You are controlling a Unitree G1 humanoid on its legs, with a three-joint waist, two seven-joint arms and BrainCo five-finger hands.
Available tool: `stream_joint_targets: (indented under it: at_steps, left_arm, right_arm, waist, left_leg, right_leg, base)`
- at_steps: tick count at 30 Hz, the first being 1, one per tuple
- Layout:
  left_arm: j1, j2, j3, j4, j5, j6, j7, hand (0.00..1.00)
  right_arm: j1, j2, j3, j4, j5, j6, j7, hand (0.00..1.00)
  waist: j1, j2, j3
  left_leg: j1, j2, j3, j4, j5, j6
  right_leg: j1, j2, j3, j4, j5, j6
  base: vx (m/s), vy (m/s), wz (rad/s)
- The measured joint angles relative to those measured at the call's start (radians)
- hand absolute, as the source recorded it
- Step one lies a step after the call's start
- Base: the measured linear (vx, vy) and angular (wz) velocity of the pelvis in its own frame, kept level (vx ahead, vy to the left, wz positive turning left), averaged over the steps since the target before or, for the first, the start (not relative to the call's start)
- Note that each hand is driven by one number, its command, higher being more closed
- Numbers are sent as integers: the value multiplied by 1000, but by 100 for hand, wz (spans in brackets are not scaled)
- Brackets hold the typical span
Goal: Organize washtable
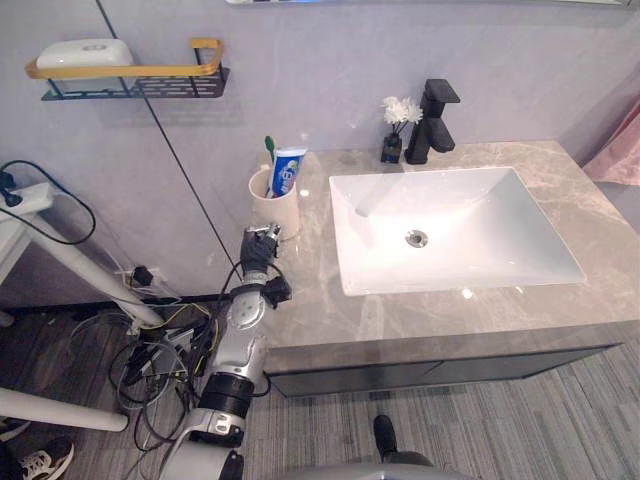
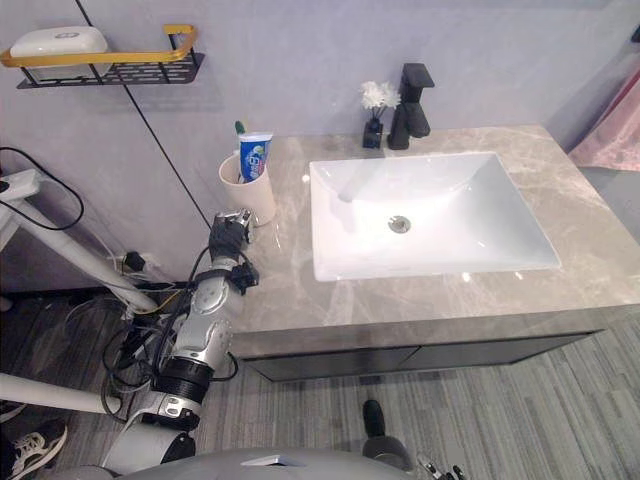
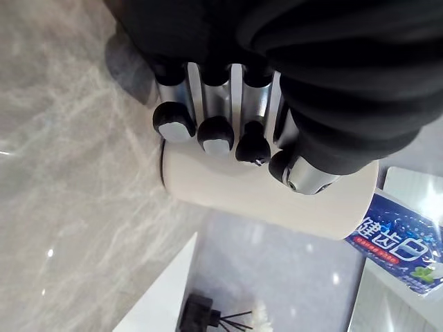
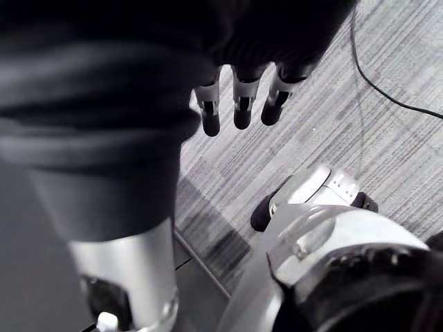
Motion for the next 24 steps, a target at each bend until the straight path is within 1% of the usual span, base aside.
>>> stream_joint_targets:
  at_steps: [10,19,24]
  left_arm:
    - [-57,26,-75,58,0,-1,0,100]
    - [-96,35,-73,90,-7,1,9,100]
    - [-166,46,-64,151,-9,1,25,100]
  right_arm:
    - [-14,-3,-20,40,2,-2,0,0]
    - [-25,-9,-29,69,3,-8,-1,0]
    - [-26,-11,-36,74,3,-8,-1,0]
  waist:
    - [-4,1,0]
    - [-14,7,2]
    - [-15,13,5]
  left_leg:
    - [-2,-1,8,-1,-1,-1]
    - [-2,-1,27,-3,-2,-3]
    - [-4,-1,41,-5,-2,-3]
  right_leg:
    - [-7,2,9,0,4,-1]
    - [-17,7,25,0,7,-2]
    - [-32,11,44,0,15,-2]
  base:
    - [-2,0,-2]
    - [-2,-1,-5]
    - [-1,-2,-11]
